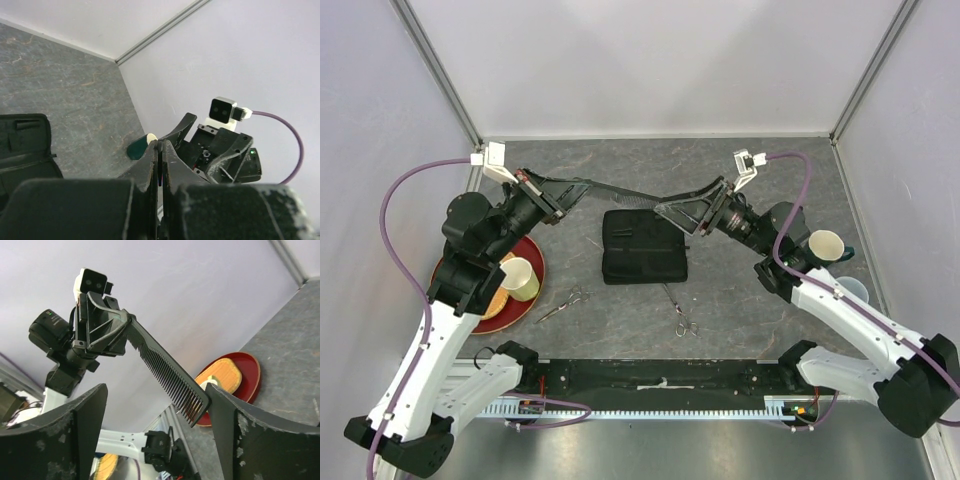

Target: Sort the hair-cutting tools

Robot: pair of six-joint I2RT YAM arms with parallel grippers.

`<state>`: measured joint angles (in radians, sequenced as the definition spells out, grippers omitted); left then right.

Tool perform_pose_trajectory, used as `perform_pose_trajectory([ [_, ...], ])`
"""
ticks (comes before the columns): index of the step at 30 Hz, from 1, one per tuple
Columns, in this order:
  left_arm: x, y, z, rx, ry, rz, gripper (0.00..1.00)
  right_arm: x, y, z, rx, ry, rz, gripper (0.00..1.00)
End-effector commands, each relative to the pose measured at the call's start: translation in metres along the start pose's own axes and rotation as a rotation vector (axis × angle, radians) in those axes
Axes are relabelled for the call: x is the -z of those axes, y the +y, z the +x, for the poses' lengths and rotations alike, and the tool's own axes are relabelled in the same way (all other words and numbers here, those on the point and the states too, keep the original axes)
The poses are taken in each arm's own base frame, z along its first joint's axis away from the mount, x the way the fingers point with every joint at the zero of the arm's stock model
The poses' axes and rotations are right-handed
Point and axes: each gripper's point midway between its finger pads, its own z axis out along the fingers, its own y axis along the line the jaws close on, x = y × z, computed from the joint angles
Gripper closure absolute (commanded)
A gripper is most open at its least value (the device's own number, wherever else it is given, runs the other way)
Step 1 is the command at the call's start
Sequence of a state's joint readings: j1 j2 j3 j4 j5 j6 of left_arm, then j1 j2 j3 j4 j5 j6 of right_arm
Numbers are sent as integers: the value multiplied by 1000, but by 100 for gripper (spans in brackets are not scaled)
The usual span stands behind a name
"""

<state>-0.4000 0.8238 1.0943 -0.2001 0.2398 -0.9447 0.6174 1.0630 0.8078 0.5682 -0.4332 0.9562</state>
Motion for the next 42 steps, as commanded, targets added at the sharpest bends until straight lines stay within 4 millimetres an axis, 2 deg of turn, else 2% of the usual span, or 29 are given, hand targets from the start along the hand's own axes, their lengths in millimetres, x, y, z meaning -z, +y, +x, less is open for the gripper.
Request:
perform_pose_trajectory([
  [1, 5, -30, -16, 47, -40, 79, 98, -5, 29, -8, 24, 3, -134, 19],
  [3, 3, -29, -16, 43, -42, 78, 98, -10, 26, -6, 15, 26, -123, 28],
  [6, 0, -28, -12, 43, -21, 80, 98, -13, 24, -5, 8, 33, -124, 35],
  [10, -6, -24, -5, 53, 14, 83, 98, -15, 24, -7, 13, 22, -127, 40],
  [14, -10, -22, -1, 62, 32, 93, 98, -18, 21, -9, 2, 14, -123, 50],
  [17, -9, -24, 0, 64, 34, 102, 98, -19, 22, -11, -2, 2, -128, 53],
  [20, -8, -23, 1, 65, 36, 100, 98, -19, 20, -10, -11, -3, -131, 54],
  [22, -7, -22, 2, 65, 39, 102, 98, -17, 27, -14, -14, -24, -160, 54],
  [25, -6, -22, 3, 64, 39, 104, 98, -16, 27, -14, -31, -36, -174, 48],
  [26, -6, -22, 4, 66, 41, 105, 98, -15, 28, -14, -34, -40, -178, 41],
  [27, -5, -22, 4, 66, 41, 105, 98, -15, 28, -14, -48, -41, -183, 39],
  [30, -3, -21, 5, 66, 41, 105, 98, -17, 30, -16, -54, -45, -196, 38],
  [34, -3, -20, 5, 66, 38, 103, 98, -20, 28, -16, -77, -40, -198, 53],
  [36, -3, -20, 5, 64, 40, 104, 98, -21, 27, -16, -83, -40, -195, 66],
  [37, -3, -19, 6, 64, 40, 101, 98, -22, 26, -16, -87, -39, -190, 74],
  [38, -2, -18, 6, 56, 37, 99, 98, -23, 24, -15, -85, -35, -183, 93],
  [39, -2, -16, 5, 50, 26, 87, 95, -24, 19, -12, -94, -23, -158, 100],
  [40, -1, -12, 5, 46, 23, 70, 79, -25, 18, -13, -93, -20, -149, 100],
  [42, 1, -1, -1, 22, -19, 16, 56, -25, 8, -8, -93, 0, -101, 100],
])
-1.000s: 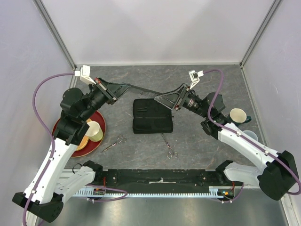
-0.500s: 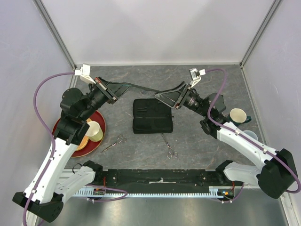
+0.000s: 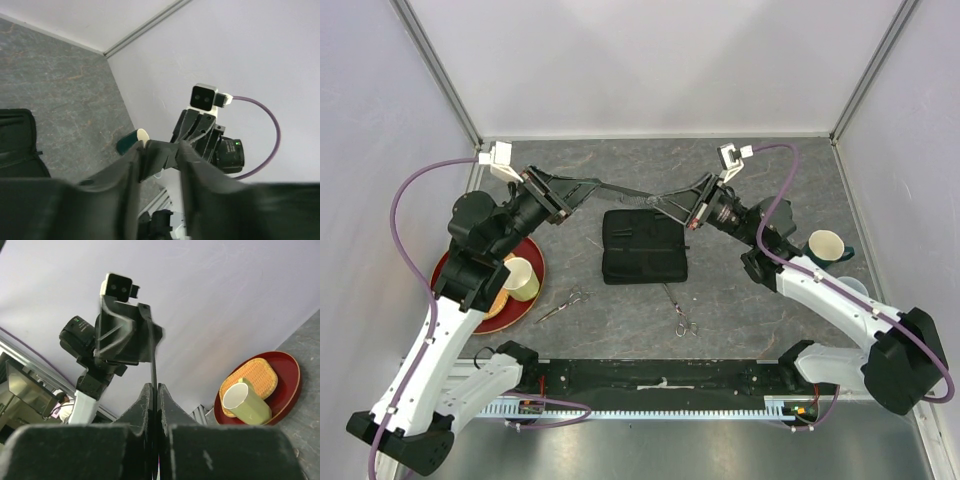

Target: Sort the hair-cutting tools

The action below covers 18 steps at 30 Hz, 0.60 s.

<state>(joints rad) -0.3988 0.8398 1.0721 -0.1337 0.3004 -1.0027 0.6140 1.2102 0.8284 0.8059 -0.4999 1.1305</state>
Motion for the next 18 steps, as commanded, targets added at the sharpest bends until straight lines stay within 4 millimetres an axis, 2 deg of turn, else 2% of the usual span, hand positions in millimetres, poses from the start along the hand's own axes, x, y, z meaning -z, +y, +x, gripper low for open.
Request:
perform_pose_trajectory([
  [1, 10, 16, -5, -32, -53, -82, 35, -5, -1, -8, 31, 1, 43, 100],
  [3, 19, 30, -10, -62, -103, -149, 14, -1, -22, -6, 41, 25, 148, 100],
  [4, 23, 44, -5, -75, -95, -194, 12, 0, -30, -5, 45, 37, 187, 100],
  [5, 28, 48, -7, -85, -114, -214, 10, 3, -40, -5, 64, 48, 232, 100],
  [6, 30, 55, -4, -87, -110, -235, 7, 10, -58, 0, 45, 78, 314, 100],
  [8, 33, 76, 9, -82, -80, -291, 6, 20, -79, 4, 52, 108, 394, 100],
  [9, 34, 83, 14, -78, -65, -309, 5, 34, -102, 12, 46, 143, 478, 100],
  [11, 33, 108, 32, -62, -12, -359, 5, 49, -124, 18, 35, 165, 554, 100],
  [12, 32, 117, 39, -54, 11, -378, 5, 64, -144, 28, 5, 202, 617, 100],
  [13, 33, 134, 52, -38, 42, -412, 5, 71, -153, 33, -5, 224, 641, 100],
  [15, 27, 149, 67, -22, 96, -423, 6, 90, -174, 50, -50, 291, 699, 100],
  [16, 28, 166, 82, -5, 135, -447, 7, 101, -184, 59, -55, 336, 734, 100],
  [18, 20, 173, 95, 15, 171, -413, 8, 124, -204, 75, -105, 387, 804, 100],
])
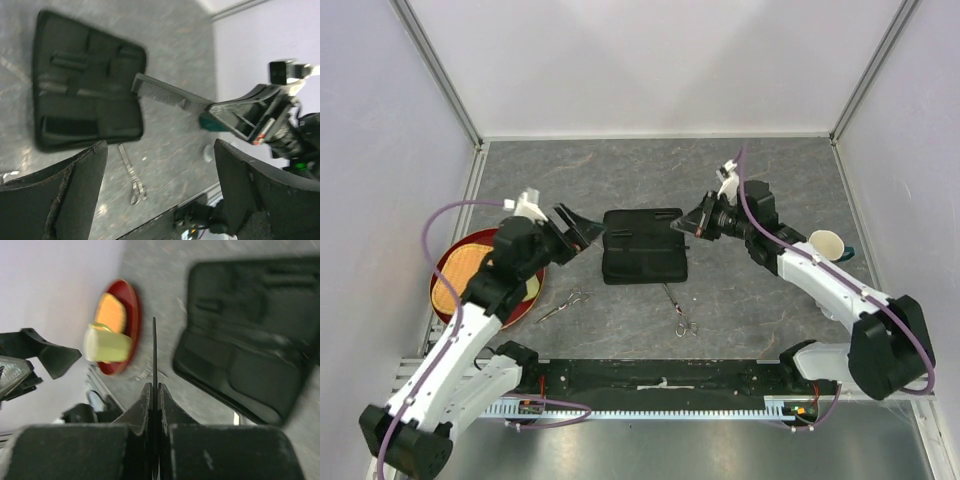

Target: Sort the hair-cutting tools

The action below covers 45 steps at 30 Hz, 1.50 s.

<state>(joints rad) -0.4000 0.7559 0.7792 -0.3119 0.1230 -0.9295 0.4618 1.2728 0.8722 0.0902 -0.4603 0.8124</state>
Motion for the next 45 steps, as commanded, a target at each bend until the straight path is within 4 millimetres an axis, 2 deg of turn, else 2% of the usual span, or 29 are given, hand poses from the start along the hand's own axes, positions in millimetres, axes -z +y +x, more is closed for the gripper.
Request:
perform_pose_trajectory([
  [1, -28, 39, 44, 1, 143, -31, 9, 7, -70, 55, -38, 206, 170, 100],
  [3, -38, 44, 55, 9, 178, -5, 11, 12, -92, 63, -72, 220, 216, 100],
  [4, -46, 58, 67, 17, 210, -34, 12, 14, -97, 65, -76, 223, 226, 100],
  [6, -53, 68, 72, 19, 222, -49, 14, 18, -111, 66, -94, 220, 256, 100],
  [7, -59, 81, 80, 18, 243, -91, 14, 19, -115, 67, -94, 219, 269, 100],
  [14, -80, 116, 89, -1, 264, -206, 19, 25, -149, 74, -98, 230, 370, 100],
  [20, -93, 134, 93, -15, 268, -264, 29, 21, -169, 76, -85, 231, 416, 100],
  [24, -97, 152, 104, -6, 299, -318, 34, 17, -175, 72, -79, 206, 420, 100],
  [28, -100, 161, 113, 5, 329, -343, 36, 13, -171, 61, -72, 164, 405, 100],
  [31, -102, 168, 119, 11, 352, -357, 37, 11, -172, 61, -70, 166, 404, 100],
  [34, -104, 171, 123, 15, 365, -359, 38, 8, -177, 66, -74, 191, 404, 100],
  [37, -105, 172, 126, 19, 378, -359, 38, 3, -180, 79, -96, 254, 379, 100],
  [38, -105, 173, 127, 18, 380, -361, 38, 1, -171, 83, -109, 287, 327, 100],
  [40, -106, 172, 127, 16, 382, -355, 38, -1, -170, 88, -136, 312, 309, 100],
  [45, -107, 171, 127, 11, 388, -348, 38, -5, -173, 88, -117, 322, 312, 100],
])
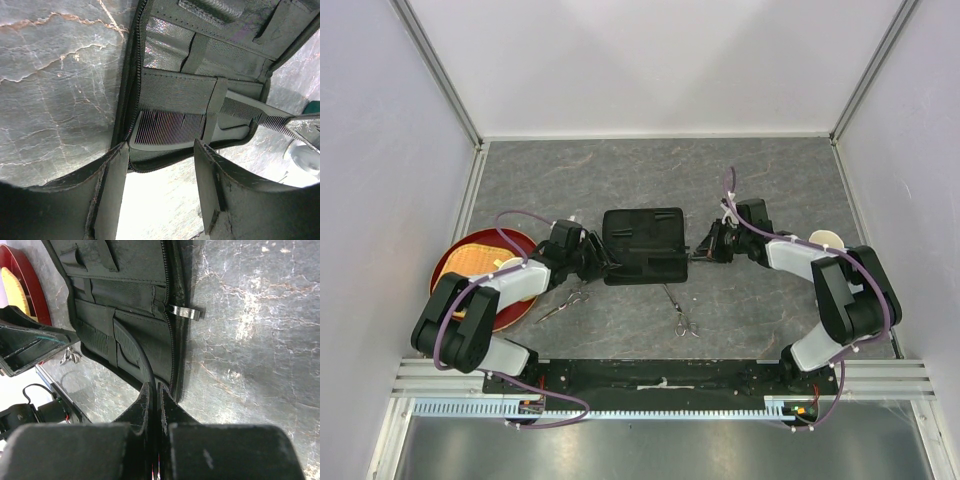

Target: Sort the hair-cutting tools

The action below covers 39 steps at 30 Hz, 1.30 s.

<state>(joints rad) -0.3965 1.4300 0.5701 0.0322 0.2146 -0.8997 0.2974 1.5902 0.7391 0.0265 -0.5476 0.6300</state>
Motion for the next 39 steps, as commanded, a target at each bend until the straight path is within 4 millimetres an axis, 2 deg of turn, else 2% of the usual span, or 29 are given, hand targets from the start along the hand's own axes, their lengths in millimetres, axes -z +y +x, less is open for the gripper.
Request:
perform_pose_trajectory([
  [1, -8, -2, -4, -53, -10, 11, 38, -8, -6, 9, 34, 54, 15, 100],
  [13, -7, 2, 0, -52, -1, -1, 38, -31, 0, 4, 67, 51, 21, 100],
  [23, -4, 9, 6, -50, 8, -9, 36, -53, 9, 14, 71, 68, -11, 100],
  [39, -4, 7, 9, -49, 23, 9, 36, -89, 19, 28, 92, 114, -31, 100],
])
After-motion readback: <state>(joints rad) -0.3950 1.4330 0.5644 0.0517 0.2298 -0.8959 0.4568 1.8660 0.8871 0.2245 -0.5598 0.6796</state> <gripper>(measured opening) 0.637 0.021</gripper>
